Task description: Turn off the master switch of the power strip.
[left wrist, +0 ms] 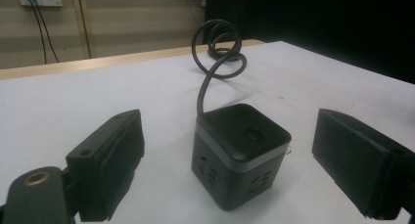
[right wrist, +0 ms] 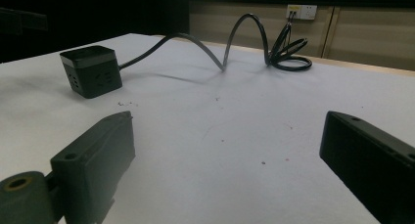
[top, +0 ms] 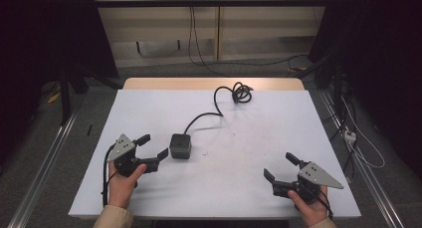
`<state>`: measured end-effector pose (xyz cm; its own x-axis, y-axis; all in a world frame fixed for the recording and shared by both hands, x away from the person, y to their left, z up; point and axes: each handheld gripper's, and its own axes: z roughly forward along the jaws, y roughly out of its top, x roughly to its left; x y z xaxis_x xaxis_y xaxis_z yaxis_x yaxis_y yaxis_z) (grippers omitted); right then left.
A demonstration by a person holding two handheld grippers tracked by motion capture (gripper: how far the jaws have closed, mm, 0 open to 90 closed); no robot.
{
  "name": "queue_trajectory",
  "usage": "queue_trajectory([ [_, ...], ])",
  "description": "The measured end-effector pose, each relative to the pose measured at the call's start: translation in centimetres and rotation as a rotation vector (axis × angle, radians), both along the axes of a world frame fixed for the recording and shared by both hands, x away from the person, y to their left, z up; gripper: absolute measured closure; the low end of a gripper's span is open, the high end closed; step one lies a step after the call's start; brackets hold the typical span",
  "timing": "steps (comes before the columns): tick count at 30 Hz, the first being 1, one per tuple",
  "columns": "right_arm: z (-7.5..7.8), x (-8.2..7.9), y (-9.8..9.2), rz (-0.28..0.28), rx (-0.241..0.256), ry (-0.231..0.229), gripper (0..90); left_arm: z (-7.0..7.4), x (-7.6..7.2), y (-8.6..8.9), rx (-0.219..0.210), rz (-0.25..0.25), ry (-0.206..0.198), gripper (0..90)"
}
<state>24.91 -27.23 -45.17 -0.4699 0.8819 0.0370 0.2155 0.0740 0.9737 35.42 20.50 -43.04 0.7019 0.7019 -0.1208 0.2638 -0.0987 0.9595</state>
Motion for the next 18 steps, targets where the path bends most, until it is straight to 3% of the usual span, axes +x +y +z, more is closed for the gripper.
queue_trajectory([
  [18, 0.0, 0.01, -0.01, 0.001, -0.001, 0.001, 5.4, 0.02, 1.01, -0.98, 0.007, 0.003, 0.01, 12.5],
])
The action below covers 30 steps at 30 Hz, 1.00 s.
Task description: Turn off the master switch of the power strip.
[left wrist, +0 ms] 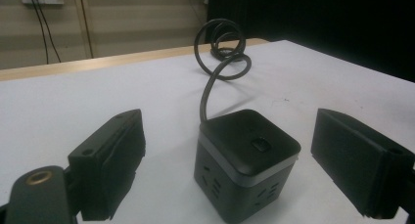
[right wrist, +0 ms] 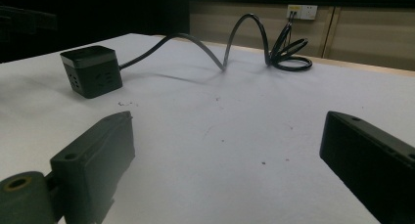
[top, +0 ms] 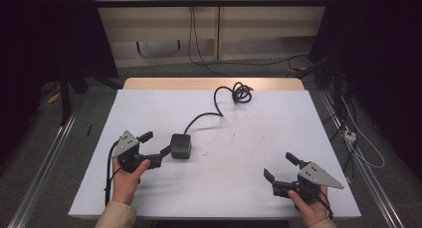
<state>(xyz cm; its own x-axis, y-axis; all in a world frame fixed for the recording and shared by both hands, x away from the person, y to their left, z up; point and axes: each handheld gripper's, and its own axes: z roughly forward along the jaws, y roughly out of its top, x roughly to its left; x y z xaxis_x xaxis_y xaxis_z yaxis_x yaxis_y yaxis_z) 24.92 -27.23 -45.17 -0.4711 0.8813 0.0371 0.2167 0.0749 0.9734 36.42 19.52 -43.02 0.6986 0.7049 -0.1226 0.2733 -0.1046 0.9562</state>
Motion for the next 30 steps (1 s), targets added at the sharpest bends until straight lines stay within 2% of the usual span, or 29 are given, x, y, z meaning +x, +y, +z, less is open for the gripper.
queue_trajectory([
  [11, 0.0, 0.0, 0.0, -0.006, 0.001, -0.002, 5.7, 0.2, 0.5, -0.5, 0.004, -0.016, 0.015, 16.2],
  [13, 0.0, 0.0, 0.0, -0.002, 0.0, -0.002, 5.7, 0.2, 0.6, -0.6, 0.001, -0.019, 0.018, 20.0],
  [21, 0.0, 0.0, 0.0, -0.004, -0.002, -0.001, 5.7, 0.2, 1.2, -0.9, 0.008, -0.023, 0.032, 24.1],
  [30, 0.0, 0.0, 0.0, -0.004, -0.002, -0.001, 5.7, 0.4, 1.5, -1.2, 0.004, -0.033, 0.034, 33.2],
])
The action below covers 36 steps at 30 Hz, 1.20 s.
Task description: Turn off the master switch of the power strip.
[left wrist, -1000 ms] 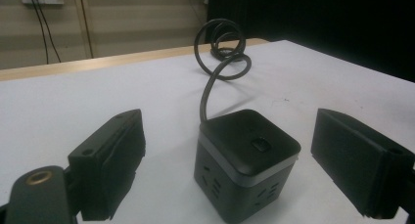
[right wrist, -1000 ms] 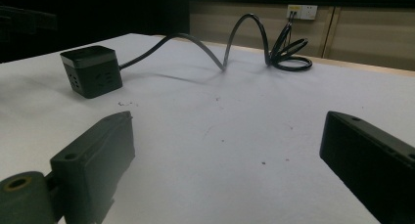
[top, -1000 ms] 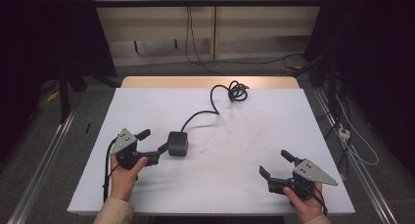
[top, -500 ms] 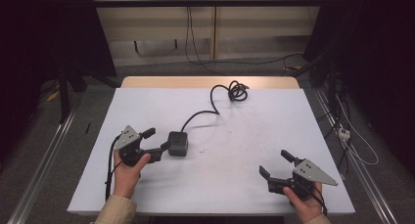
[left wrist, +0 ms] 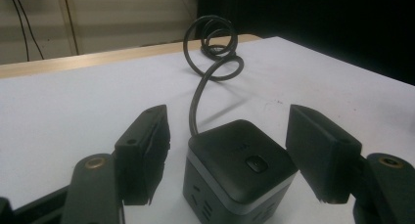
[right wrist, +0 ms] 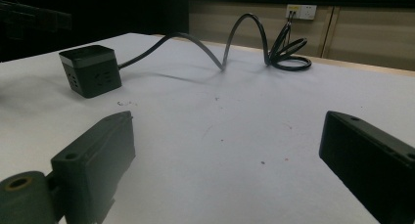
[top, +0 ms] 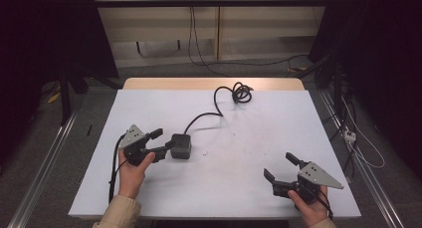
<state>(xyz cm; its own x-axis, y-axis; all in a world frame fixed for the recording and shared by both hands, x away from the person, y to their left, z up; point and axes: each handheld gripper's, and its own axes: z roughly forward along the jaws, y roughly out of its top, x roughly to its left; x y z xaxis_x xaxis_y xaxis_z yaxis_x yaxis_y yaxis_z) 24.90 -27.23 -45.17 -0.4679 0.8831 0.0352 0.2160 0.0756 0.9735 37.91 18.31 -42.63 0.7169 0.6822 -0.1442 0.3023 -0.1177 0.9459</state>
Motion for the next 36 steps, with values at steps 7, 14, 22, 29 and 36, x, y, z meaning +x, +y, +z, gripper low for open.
queue_trajectory([
  [7, 0.01, -0.01, 0.03, 0.0, 0.001, 0.0, 5.8, 0.02, 0.36, -0.23, 0.008, -0.005, 0.008, 38.5],
  [14, 0.01, -0.03, 0.06, 0.002, -0.003, 0.0, 5.8, 0.11, 0.45, -0.39, 0.013, -0.015, 0.014, 45.6],
  [22, 0.02, -0.03, 0.08, 0.003, -0.002, 0.0, 5.8, 0.23, 0.51, -0.54, 0.024, -0.027, 0.016, 51.2],
  [29, 0.01, 0.0, -0.01, 0.003, 0.0, -0.001, 6.1, 0.31, 0.55, -0.84, 0.048, -0.029, 0.017, 54.3],
  [36, 0.04, -0.03, 0.08, 0.009, -0.001, 0.001, 6.3, 0.34, 0.61, -0.84, 0.054, -0.029, 0.013, 55.8],
])
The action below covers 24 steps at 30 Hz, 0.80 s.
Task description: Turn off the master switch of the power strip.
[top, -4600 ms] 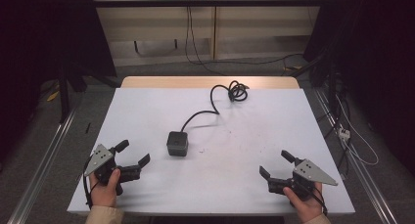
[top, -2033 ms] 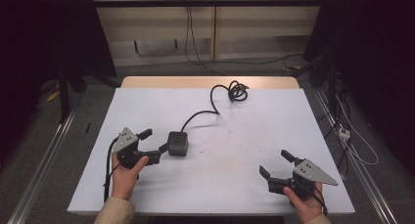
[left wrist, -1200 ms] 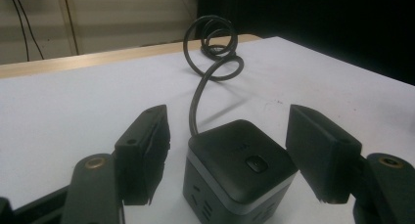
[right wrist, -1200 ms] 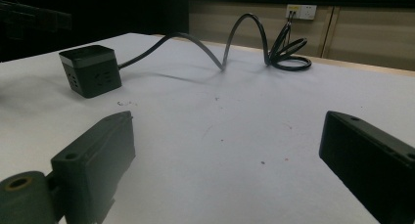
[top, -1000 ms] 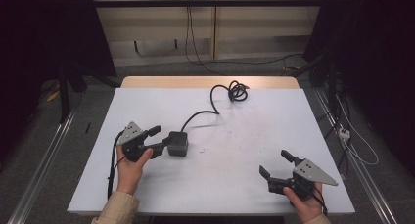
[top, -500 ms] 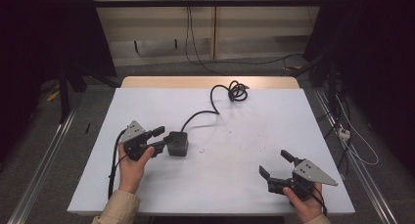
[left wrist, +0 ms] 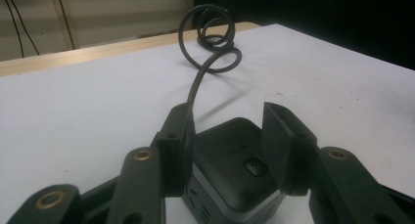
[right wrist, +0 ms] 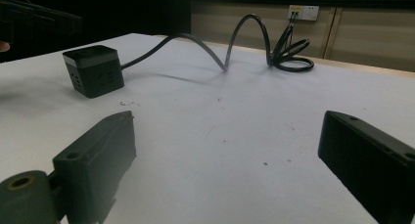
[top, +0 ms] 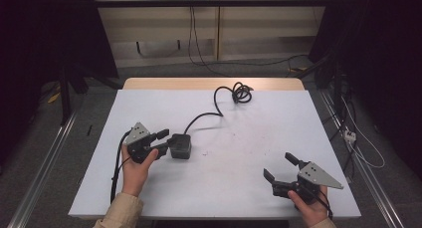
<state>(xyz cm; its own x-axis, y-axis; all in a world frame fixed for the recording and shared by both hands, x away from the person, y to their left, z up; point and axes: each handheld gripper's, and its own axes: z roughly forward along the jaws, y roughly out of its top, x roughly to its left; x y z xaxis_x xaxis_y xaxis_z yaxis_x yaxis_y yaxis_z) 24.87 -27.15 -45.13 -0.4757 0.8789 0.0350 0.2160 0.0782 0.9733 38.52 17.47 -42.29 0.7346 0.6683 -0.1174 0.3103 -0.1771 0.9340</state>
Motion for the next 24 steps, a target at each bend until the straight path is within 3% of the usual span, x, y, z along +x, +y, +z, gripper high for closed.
queue_trajectory([
  [24, 0.02, 0.04, -0.11, -0.002, 0.001, -0.004, 6.3, 0.1, 0.43, -0.57, 0.024, -0.033, 0.025, 69.5],
])
